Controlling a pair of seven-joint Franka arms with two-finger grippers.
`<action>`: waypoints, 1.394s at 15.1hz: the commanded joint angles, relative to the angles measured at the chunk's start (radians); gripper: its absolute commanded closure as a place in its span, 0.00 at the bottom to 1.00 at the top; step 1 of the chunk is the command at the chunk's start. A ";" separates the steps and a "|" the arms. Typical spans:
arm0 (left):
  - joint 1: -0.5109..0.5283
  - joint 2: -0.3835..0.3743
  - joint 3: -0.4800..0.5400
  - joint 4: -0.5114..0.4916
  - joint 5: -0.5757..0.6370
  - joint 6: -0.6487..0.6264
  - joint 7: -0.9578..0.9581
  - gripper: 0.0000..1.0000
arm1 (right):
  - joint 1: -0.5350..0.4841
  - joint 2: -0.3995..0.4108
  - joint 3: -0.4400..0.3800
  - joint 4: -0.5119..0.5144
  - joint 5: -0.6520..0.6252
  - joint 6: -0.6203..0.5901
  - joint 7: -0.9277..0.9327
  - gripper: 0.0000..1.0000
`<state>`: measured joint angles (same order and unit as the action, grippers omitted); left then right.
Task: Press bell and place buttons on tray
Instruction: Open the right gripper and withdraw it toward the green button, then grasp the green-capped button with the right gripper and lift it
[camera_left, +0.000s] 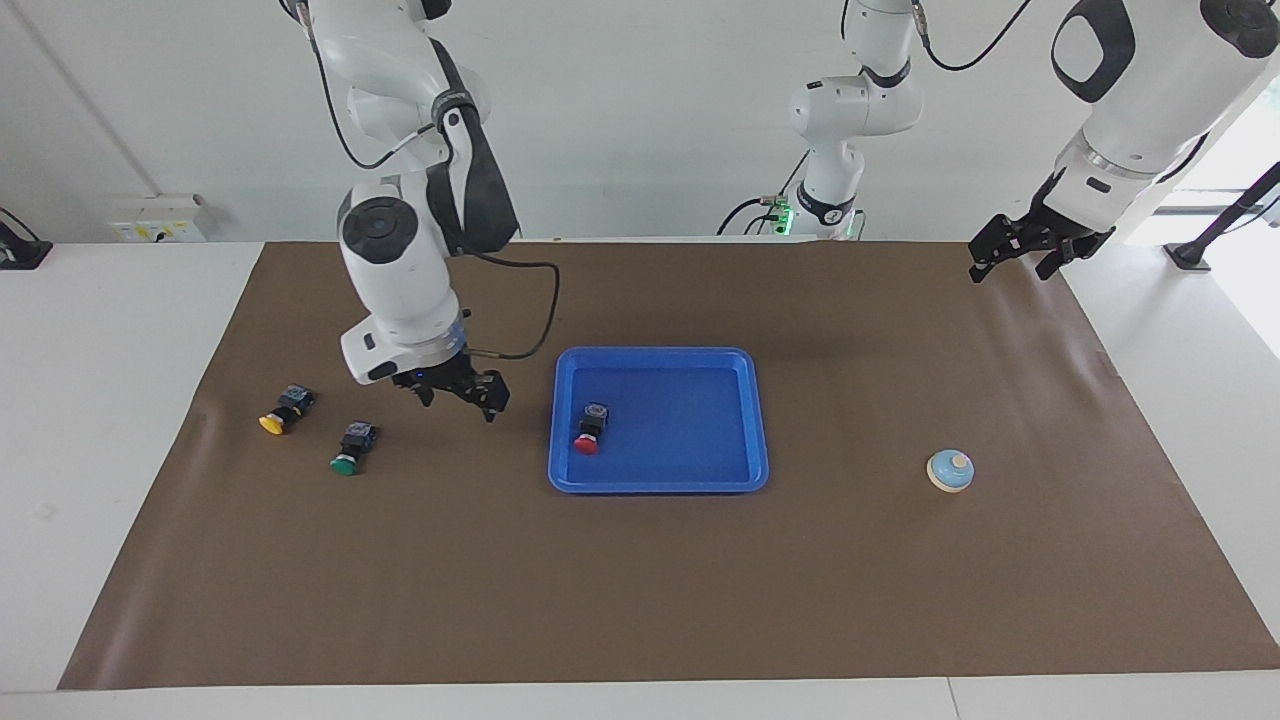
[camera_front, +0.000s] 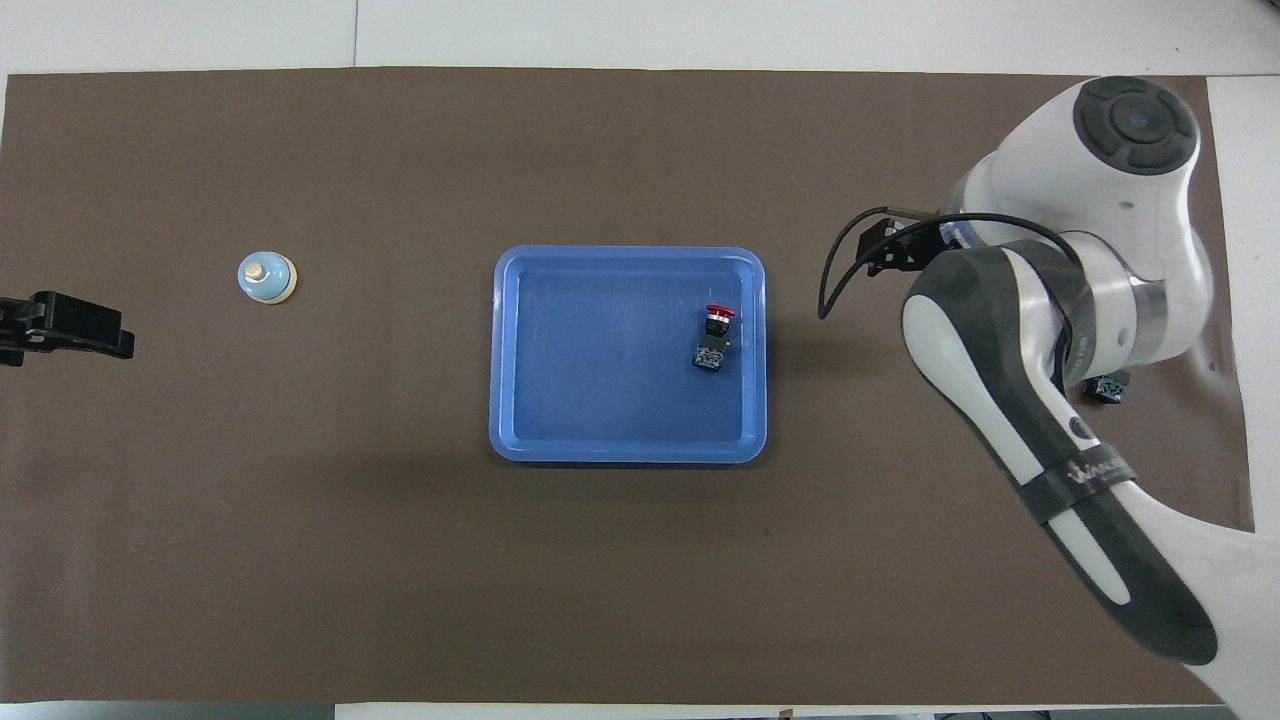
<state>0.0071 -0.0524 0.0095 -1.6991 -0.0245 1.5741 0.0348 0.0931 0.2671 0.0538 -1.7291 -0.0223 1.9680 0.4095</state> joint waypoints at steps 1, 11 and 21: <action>-0.001 -0.021 0.001 -0.017 0.006 0.000 -0.010 0.00 | -0.099 -0.019 0.011 -0.049 -0.002 0.006 -0.153 0.00; -0.001 -0.021 0.001 -0.017 0.006 0.000 -0.010 0.00 | -0.279 -0.114 0.012 -0.412 -0.034 0.379 -0.376 0.00; -0.001 -0.021 0.001 -0.017 0.006 0.000 -0.010 0.00 | -0.280 -0.068 0.014 -0.498 -0.034 0.564 -0.383 0.00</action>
<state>0.0071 -0.0524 0.0095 -1.6991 -0.0245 1.5741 0.0348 -0.1761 0.1953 0.0605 -2.2065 -0.0457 2.4919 0.0449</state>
